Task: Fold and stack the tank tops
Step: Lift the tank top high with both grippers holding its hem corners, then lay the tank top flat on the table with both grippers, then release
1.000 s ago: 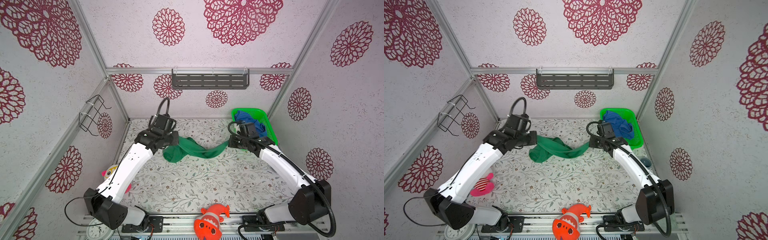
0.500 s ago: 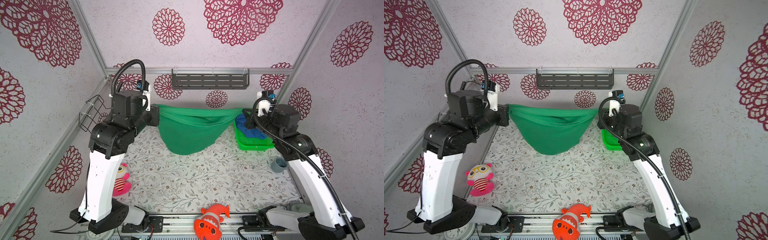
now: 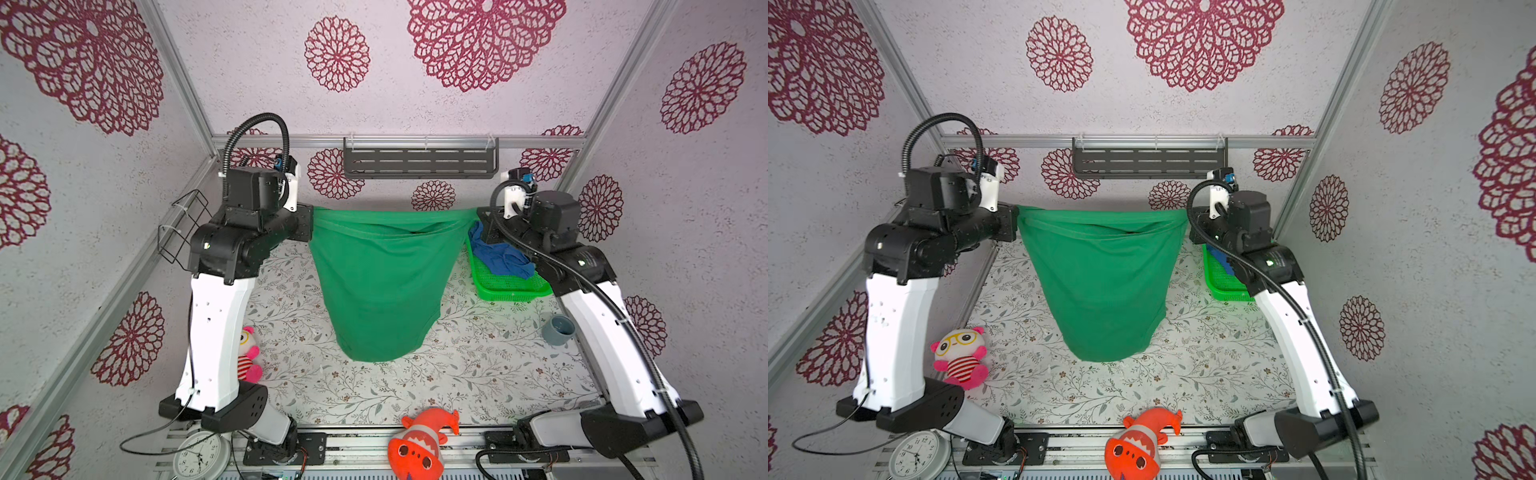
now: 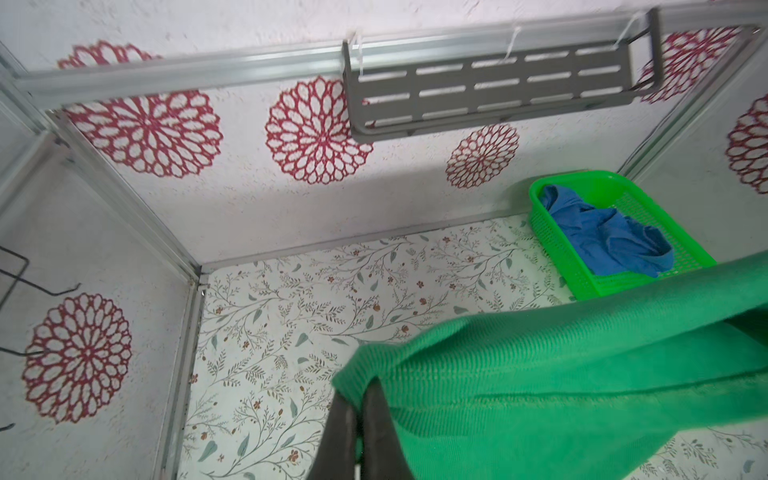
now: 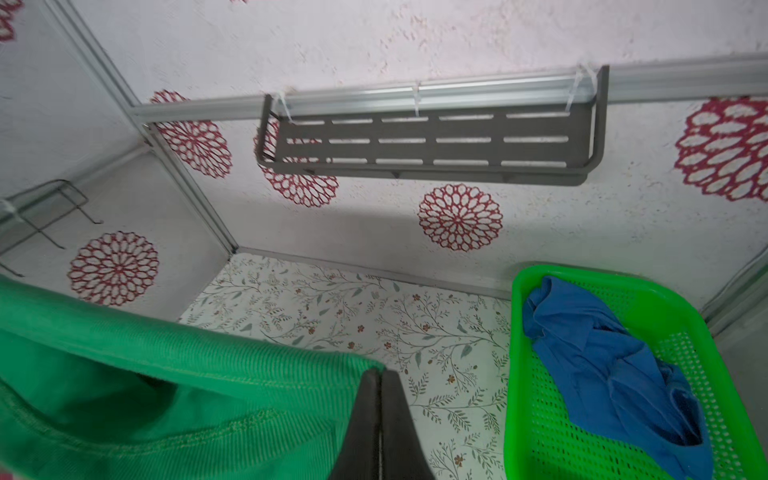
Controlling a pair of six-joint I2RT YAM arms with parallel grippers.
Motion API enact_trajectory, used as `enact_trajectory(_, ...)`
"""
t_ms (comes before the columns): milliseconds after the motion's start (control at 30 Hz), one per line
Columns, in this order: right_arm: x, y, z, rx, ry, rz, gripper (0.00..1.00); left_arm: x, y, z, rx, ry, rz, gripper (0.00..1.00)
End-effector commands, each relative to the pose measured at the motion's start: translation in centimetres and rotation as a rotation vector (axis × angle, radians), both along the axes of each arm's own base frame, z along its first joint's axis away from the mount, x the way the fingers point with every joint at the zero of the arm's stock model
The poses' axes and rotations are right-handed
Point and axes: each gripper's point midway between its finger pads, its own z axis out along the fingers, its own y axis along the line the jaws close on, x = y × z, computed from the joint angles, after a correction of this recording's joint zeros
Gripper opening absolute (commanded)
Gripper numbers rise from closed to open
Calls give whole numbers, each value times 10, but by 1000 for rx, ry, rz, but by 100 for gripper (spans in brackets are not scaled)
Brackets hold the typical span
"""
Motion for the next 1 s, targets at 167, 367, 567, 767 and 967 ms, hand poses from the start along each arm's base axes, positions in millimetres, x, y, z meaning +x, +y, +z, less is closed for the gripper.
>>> enact_trajectory(167,-31,-5,31,-7,-42,48,0,-20,6,29,-54,-117,1,0)
enact_trajectory(367,-84,13,25,-2,2,214,0,-76,3,32,-89,-132,-21,0)
enact_trajectory(567,-133,23,32,-21,4,355,0,-134,7,57,-145,-216,-60,0)
enact_trajectory(767,-161,35,63,91,-65,471,0,-164,21,79,-134,-241,-41,0)
enact_trajectory(967,-113,30,37,52,13,326,0,-119,21,51,-99,-143,-12,0)
